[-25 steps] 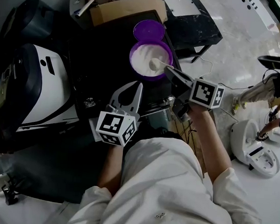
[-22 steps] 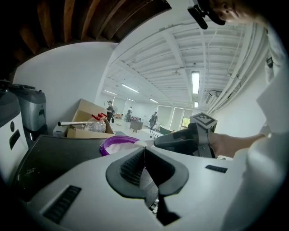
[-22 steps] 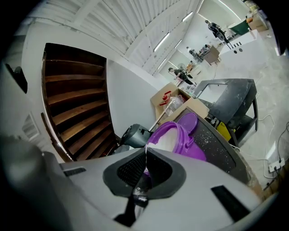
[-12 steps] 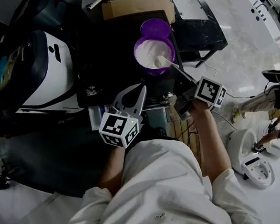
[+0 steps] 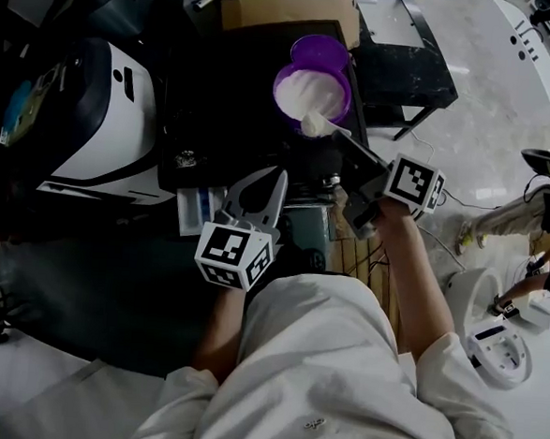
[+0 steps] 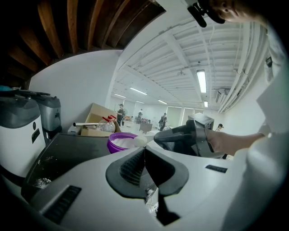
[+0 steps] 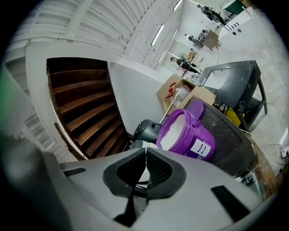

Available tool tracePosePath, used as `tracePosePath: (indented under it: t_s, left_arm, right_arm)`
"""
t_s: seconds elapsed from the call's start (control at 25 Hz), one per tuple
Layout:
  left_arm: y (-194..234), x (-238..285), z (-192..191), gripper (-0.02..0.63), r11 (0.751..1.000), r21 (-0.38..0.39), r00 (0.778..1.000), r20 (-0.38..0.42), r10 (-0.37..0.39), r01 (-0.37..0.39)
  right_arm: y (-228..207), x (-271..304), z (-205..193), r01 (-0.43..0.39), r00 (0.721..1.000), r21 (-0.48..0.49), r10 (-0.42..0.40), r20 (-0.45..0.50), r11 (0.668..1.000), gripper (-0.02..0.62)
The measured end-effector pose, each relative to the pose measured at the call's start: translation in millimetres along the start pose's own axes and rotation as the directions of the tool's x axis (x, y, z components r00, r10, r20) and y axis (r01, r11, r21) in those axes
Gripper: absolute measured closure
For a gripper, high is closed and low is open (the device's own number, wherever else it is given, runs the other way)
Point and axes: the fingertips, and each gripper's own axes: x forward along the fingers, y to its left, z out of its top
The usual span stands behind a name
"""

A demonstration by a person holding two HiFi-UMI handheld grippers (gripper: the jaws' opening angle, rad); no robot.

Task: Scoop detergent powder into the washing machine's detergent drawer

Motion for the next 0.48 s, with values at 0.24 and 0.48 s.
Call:
tracePosePath:
  t_s: [0.24, 0.48]
  left_arm:
    - [-9, -14, -6, 0.588, 0.999, -0.003, 0.999, 0.001, 0.036, -0.036]
    - [-19, -28, -17, 0.588, 0.997, -0.019, 0.997, 0.001, 0.077, -0.077]
  right_arm:
    - [6, -6, -19, -0.044, 0.998, 0.039, 0.045, -0.044, 0.998, 0.586]
    - [11, -13, -34, -0.069, 0.994, 0.044, 0.072, -0.088, 0.997, 0.586]
